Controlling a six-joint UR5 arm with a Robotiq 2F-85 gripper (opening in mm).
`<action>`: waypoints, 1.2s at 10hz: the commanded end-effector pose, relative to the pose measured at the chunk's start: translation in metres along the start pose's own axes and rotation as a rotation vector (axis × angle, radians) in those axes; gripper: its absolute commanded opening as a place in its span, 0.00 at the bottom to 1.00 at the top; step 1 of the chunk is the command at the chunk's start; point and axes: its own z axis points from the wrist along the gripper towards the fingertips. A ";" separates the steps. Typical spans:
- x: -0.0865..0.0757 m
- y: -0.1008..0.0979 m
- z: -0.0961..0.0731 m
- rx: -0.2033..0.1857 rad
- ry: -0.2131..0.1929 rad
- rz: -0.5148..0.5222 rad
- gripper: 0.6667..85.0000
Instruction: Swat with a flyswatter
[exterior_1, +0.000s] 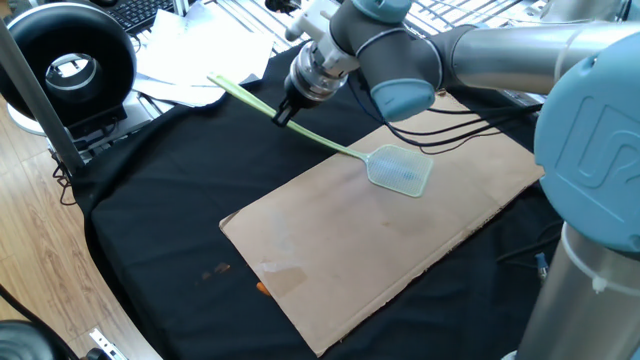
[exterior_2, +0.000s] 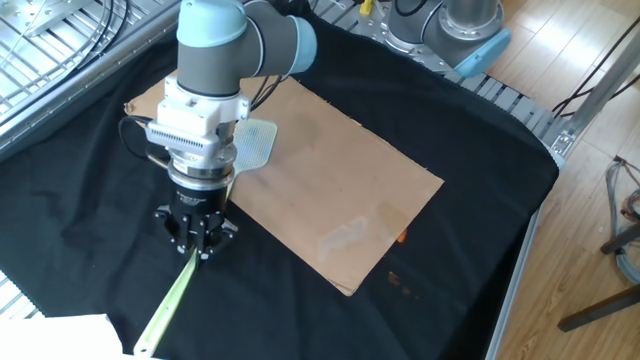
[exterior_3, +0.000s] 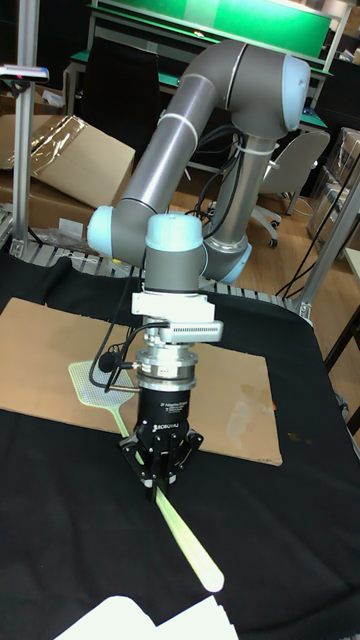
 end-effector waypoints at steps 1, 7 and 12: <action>0.006 -0.004 0.003 0.019 0.006 0.015 0.00; 0.052 -0.008 -0.001 0.073 0.192 0.066 0.00; 0.070 -0.010 -0.054 0.133 0.473 0.133 0.00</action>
